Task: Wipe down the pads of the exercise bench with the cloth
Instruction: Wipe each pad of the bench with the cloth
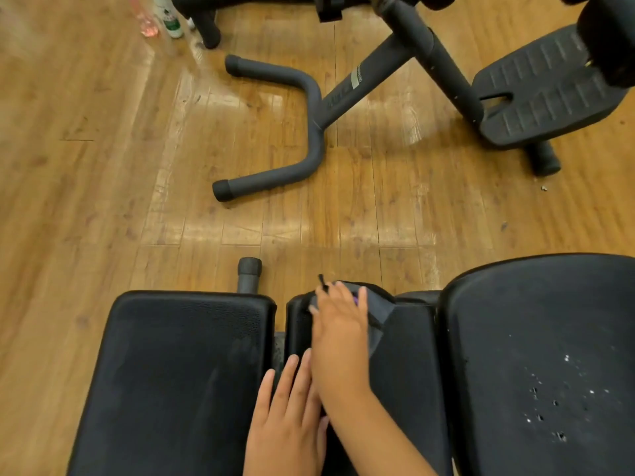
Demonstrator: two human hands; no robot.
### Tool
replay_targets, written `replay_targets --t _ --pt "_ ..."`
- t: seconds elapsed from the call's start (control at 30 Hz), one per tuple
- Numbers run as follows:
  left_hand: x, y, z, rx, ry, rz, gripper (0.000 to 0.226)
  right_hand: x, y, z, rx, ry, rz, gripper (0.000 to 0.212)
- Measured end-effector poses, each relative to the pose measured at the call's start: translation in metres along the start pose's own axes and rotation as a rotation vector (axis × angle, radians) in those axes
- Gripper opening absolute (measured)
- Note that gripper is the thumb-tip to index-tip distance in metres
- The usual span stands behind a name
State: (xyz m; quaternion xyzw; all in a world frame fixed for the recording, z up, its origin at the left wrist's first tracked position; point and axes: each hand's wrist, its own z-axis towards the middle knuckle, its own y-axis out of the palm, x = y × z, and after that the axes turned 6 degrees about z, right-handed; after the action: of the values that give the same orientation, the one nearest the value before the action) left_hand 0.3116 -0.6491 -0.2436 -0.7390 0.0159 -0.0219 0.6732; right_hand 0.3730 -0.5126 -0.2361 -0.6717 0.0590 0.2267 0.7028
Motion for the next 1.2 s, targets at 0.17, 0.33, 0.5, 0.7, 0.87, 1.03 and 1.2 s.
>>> replay_targets --t 0.17,0.33,0.5,0.7,0.87,1.03,1.2 --pt "-0.002 -0.002 0.001 -0.017 0.011 -0.004 0.052 -0.009 0.0 0.003 -0.07 -0.142 0.112 0.025" --pt "0.001 -0.012 0.001 -0.083 0.013 -0.019 0.074 0.032 -0.024 -0.002 -0.131 -0.112 0.126 0.035" --pt "0.004 -0.02 0.001 -0.109 -0.008 -0.035 0.065 0.083 -0.051 -0.003 -0.157 0.055 0.076 0.024" --pt "0.004 -0.024 -0.001 -0.15 -0.027 -0.044 0.063 0.076 -0.06 0.007 -0.24 0.3 0.095 0.016" --pt "0.005 -0.027 0.0 -0.156 -0.032 -0.045 0.064 0.039 -0.047 0.011 -0.242 0.239 0.059 0.021" --pt "0.006 -0.025 -0.001 -0.137 -0.005 -0.026 0.06 -0.007 -0.027 0.019 -0.425 0.005 0.052 0.031" --pt "0.004 -0.026 -0.001 -0.134 -0.008 -0.002 0.061 0.009 -0.032 0.013 -0.381 -0.162 0.09 0.037"
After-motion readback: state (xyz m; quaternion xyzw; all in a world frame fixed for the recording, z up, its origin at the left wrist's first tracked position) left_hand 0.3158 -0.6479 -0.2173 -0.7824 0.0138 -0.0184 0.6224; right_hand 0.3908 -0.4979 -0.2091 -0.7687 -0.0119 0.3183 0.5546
